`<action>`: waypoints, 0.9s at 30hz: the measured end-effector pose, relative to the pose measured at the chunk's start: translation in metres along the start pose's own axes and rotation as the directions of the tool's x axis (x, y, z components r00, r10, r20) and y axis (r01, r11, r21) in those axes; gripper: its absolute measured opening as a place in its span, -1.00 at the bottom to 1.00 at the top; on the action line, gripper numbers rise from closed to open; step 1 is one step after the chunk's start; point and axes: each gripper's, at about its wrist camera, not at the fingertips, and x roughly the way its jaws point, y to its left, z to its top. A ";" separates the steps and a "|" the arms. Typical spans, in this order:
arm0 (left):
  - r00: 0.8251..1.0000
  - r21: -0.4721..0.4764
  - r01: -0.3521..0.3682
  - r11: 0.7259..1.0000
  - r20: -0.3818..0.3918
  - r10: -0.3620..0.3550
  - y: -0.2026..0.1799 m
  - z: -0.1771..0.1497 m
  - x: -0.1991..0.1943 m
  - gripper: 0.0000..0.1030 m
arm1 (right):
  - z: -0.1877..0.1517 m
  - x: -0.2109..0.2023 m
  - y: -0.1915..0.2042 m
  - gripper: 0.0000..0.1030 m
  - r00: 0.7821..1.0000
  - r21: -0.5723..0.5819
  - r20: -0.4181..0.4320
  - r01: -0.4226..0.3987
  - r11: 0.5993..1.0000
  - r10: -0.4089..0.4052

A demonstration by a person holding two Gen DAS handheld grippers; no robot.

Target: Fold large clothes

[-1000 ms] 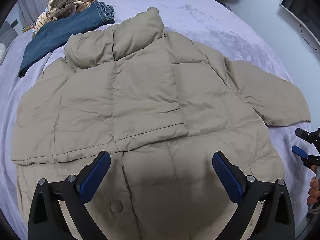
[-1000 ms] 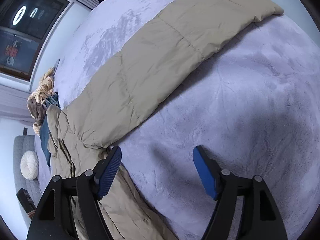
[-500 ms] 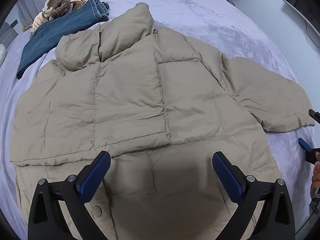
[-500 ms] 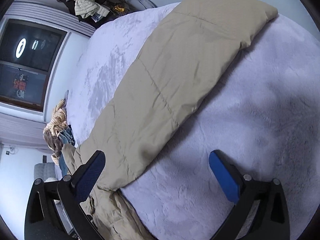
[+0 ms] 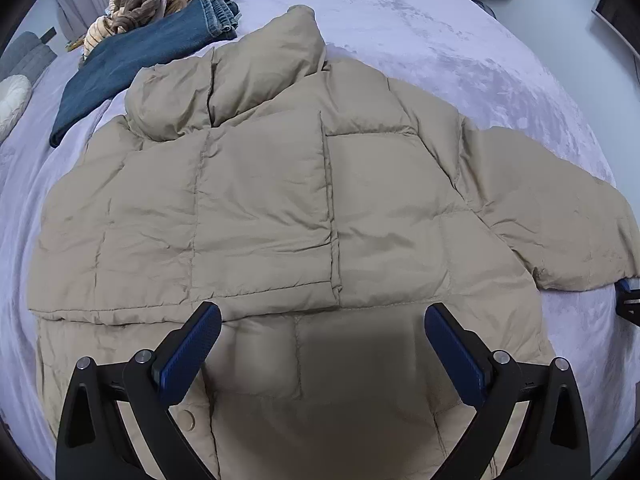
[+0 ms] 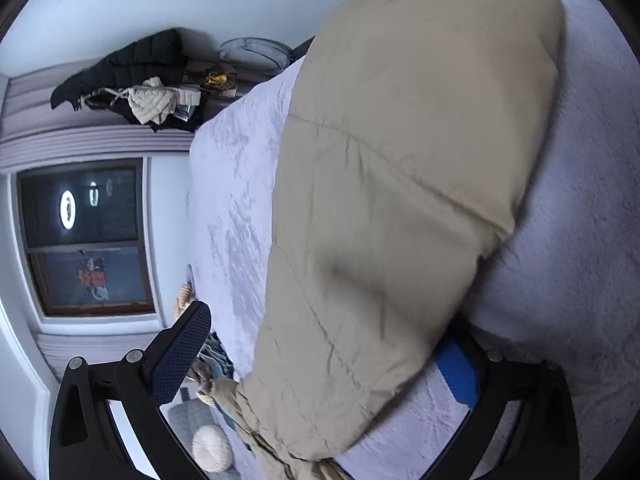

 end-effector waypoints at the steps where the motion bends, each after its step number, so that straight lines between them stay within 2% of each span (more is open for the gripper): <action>1: 1.000 -0.003 0.000 1.000 0.005 0.000 0.000 0.001 -0.001 0.98 | 0.002 0.002 -0.001 0.93 1.000 0.029 0.003 -0.006 1.000 0.006; 3: 1.000 -0.006 -0.005 1.000 0.013 0.005 0.002 0.003 -0.003 0.98 | 0.006 0.006 -0.001 0.22 1.000 0.052 -0.014 -0.019 0.998 0.020; 4: 1.000 -0.008 -0.011 1.000 0.016 0.011 0.003 0.003 -0.005 0.98 | 0.007 0.010 0.000 -0.41 0.999 0.051 -0.035 -0.009 0.999 0.011; 5: 1.000 -0.012 -0.018 1.000 0.019 0.018 0.005 0.004 -0.006 0.98 | 0.007 0.012 0.001 -0.75 0.999 0.047 -0.042 0.003 0.999 -0.001; 6: 1.000 -0.016 -0.021 1.000 0.021 0.022 0.008 0.005 -0.007 0.98 | 0.007 0.013 0.005 -0.82 0.999 0.036 -0.039 0.011 0.999 -0.009; 8: 0.999 -0.030 -0.026 0.999 0.027 0.027 0.017 0.006 -0.010 0.98 | 0.003 0.012 0.020 -0.87 1.000 -0.014 -0.024 0.015 1.000 -0.015; 11: 0.999 -0.048 -0.033 0.998 0.039 0.035 0.035 0.007 -0.014 0.98 | -0.009 0.012 0.058 -0.88 0.999 -0.156 -0.030 0.015 0.988 -0.020; 13: 0.997 -0.053 -0.050 0.997 0.047 0.053 0.048 0.010 -0.014 0.98 | -0.025 0.015 0.093 -0.88 0.998 -0.292 -0.040 0.025 0.956 -0.038; 16: 0.995 -0.077 -0.077 0.994 0.063 0.082 0.073 0.014 -0.017 0.98 | -0.063 0.025 0.146 -0.88 0.996 -0.479 -0.066 0.014 0.878 -0.052; 19: 0.994 -0.114 -0.079 0.990 0.066 0.087 0.101 0.018 -0.020 0.98 | -0.117 0.047 0.198 -0.88 0.992 -0.657 -0.092 0.001 0.754 -0.082; 22: 0.992 -0.131 -0.092 0.987 0.073 0.102 0.128 0.020 -0.021 0.98 | -0.185 0.074 0.235 -0.88 0.988 -0.807 -0.110 -0.023 0.590 -0.112; 24: 0.990 -0.135 -0.108 0.985 0.075 0.118 0.145 0.019 -0.020 0.98 | -0.233 0.093 0.246 -0.88 0.984 -0.873 -0.117 -0.038 0.486 -0.132; 27: 0.989 -0.161 -0.113 0.980 0.072 0.126 0.170 0.018 -0.017 0.98 | -0.301 0.124 0.237 -0.88 0.967 -0.918 -0.167 -0.082 0.387 -0.190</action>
